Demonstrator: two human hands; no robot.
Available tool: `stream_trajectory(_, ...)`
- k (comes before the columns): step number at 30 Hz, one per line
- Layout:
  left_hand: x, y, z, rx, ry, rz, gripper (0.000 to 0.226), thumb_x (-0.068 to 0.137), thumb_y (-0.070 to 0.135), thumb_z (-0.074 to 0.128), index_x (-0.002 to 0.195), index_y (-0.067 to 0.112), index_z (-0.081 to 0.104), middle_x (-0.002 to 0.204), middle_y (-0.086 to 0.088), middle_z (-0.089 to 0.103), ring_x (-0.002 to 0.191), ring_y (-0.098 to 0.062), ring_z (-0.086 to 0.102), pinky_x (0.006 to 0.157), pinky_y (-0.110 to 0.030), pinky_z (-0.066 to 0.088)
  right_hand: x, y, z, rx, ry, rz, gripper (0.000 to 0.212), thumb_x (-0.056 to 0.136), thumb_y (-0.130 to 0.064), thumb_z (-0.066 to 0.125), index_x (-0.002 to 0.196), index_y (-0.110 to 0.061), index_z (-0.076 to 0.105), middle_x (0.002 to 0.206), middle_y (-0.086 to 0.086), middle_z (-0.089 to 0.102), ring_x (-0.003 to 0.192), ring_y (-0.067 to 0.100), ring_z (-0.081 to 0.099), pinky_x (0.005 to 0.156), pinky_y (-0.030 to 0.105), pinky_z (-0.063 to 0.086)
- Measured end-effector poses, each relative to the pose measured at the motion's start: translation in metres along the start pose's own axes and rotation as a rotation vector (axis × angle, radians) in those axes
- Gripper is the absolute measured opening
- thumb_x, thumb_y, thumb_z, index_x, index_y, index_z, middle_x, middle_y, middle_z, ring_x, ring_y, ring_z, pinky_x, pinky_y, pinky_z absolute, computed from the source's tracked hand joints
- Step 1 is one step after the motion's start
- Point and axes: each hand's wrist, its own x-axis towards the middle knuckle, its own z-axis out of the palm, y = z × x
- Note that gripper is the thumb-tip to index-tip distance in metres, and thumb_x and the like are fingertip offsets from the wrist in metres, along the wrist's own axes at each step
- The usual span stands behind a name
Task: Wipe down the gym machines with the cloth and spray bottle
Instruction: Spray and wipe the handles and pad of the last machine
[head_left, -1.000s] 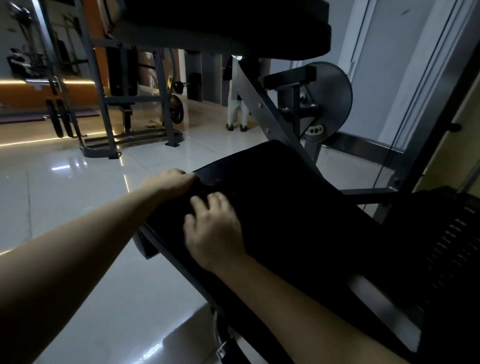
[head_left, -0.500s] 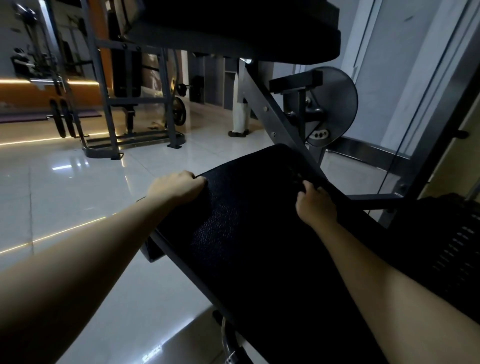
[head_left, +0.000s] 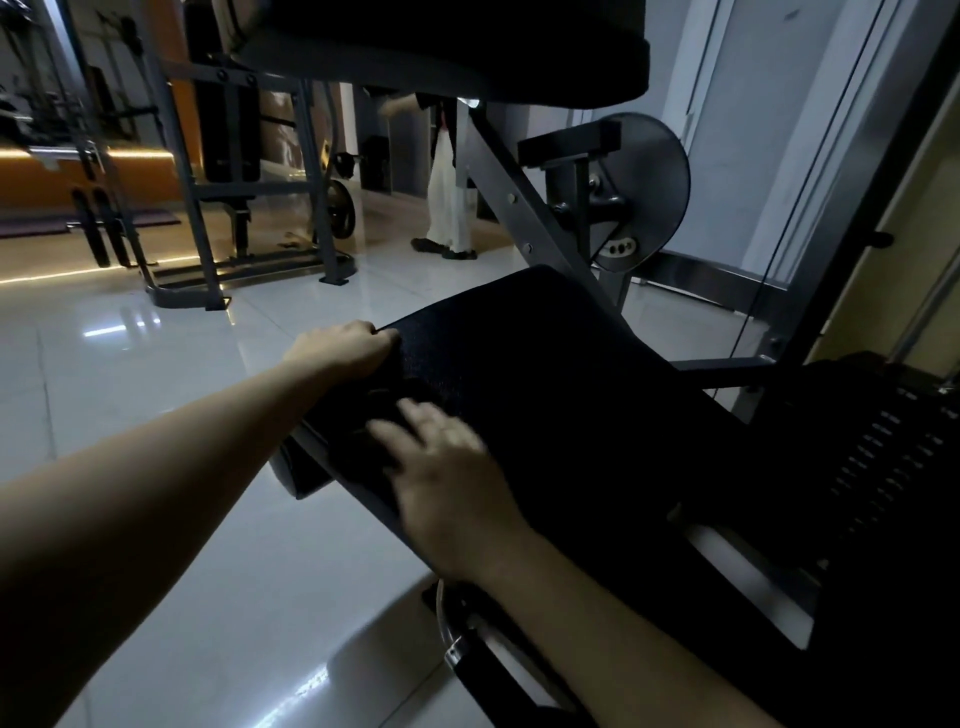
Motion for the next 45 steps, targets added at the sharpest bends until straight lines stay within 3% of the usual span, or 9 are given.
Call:
stream_trajectory(8,-0.014,0.004,-0.001,-0.095,0.205,0.144,0.04,0.108,0.033,0.03,0.116,0.009,0.06,0.12,-0.02,0.063,0.11,-0.038,0.059,0.091,-0.044,0.047,-0.001,0.154,-0.057,-0.049,-0.048,0.834,0.05,0.106,-0.04,0.028,0.155,-0.032,0.022,0.159,0.014,0.028,0.146,0.034,0.026,0.118,0.055,0.021)
stream_trajectory(14,-0.015,0.006,0.001,-0.117,0.251,0.216,0.034,0.107,0.027,0.035,0.106,0.007,0.063,0.109,-0.02,0.064,0.104,-0.04,0.061,0.088,-0.048,0.051,-0.001,0.021,-0.009,-0.104,0.128,0.437,0.047,0.092,-0.028,0.035,0.136,-0.02,0.051,0.124,0.014,0.056,0.111,0.036,0.054,0.094,0.043,0.043)
stream_trajectory(19,-0.01,-0.001,0.002,-0.167,0.233,0.21,0.035,0.104,0.034,0.037,0.1,0.014,0.066,0.111,-0.02,0.068,0.103,-0.038,0.062,0.088,-0.047,0.052,-0.017,-0.034,-0.001,0.094,-0.006,0.063,0.043,0.091,-0.03,0.041,0.129,-0.015,0.056,0.147,0.019,0.046,0.134,0.037,0.041,0.114,0.047,0.034)
stream_trajectory(21,-0.009,-0.003,0.002,-0.19,0.223,0.211,0.037,0.104,0.036,0.037,0.1,0.014,0.067,0.109,-0.02,0.068,0.101,-0.038,0.063,0.088,-0.047,0.052,-0.028,-0.001,-0.011,0.076,0.029,0.123,0.041,0.091,-0.033,0.038,0.121,-0.015,0.059,0.146,0.016,0.048,0.132,0.035,0.045,0.11,0.048,0.038)
stream_trajectory(26,-0.011,-0.001,0.003,-0.185,0.238,0.207,0.04,0.103,0.039,0.038,0.105,0.014,0.069,0.113,-0.021,0.068,0.102,-0.038,0.063,0.088,-0.045,0.052,-0.049,0.111,-0.05,-0.123,-0.005,0.674,0.047,0.103,-0.041,0.037,0.149,-0.035,0.037,0.156,0.005,0.037,0.144,0.027,0.034,0.118,0.053,0.024)
stream_trajectory(29,-0.011,-0.001,0.004,-0.198,0.234,0.198,0.044,0.101,0.045,0.038,0.106,0.015,0.069,0.113,-0.021,0.069,0.101,-0.038,0.064,0.088,-0.045,0.053,-0.042,0.102,-0.049,-0.054,0.069,0.814,0.046,0.102,-0.033,0.042,0.148,-0.028,0.042,0.152,0.011,0.041,0.138,0.03,0.042,0.112,0.047,0.036)
stream_trajectory(33,-0.014,0.0,0.004,-0.184,0.245,0.189,0.045,0.1,0.047,0.038,0.104,0.015,0.069,0.11,-0.02,0.069,0.098,-0.037,0.064,0.086,-0.045,0.054,-0.026,0.001,-0.012,-0.058,0.154,0.532,0.044,0.095,-0.028,0.039,0.136,-0.022,0.053,0.133,0.012,0.052,0.119,0.032,0.052,0.099,0.039,0.043)
stream_trajectory(38,-0.017,-0.001,0.001,-0.183,0.228,0.184,0.045,0.097,0.051,0.04,0.104,0.017,0.069,0.109,-0.017,0.07,0.098,-0.035,0.064,0.086,-0.045,0.055,-0.018,-0.034,-0.004,0.04,0.072,0.214,0.049,0.088,-0.03,0.041,0.132,-0.014,0.056,0.148,0.018,0.046,0.137,0.034,0.041,0.114,0.045,0.035)
stream_trajectory(45,-0.012,-0.004,0.007,-0.138,0.231,0.204,0.042,0.096,0.053,0.045,0.105,0.019,0.068,0.106,-0.016,0.069,0.094,-0.036,0.064,0.084,-0.044,0.055,-0.146,0.069,-0.059,-0.092,0.041,0.744,0.05,0.101,-0.038,0.044,0.15,-0.028,0.041,0.151,-0.001,0.044,0.133,0.02,0.045,0.106,0.033,0.04)
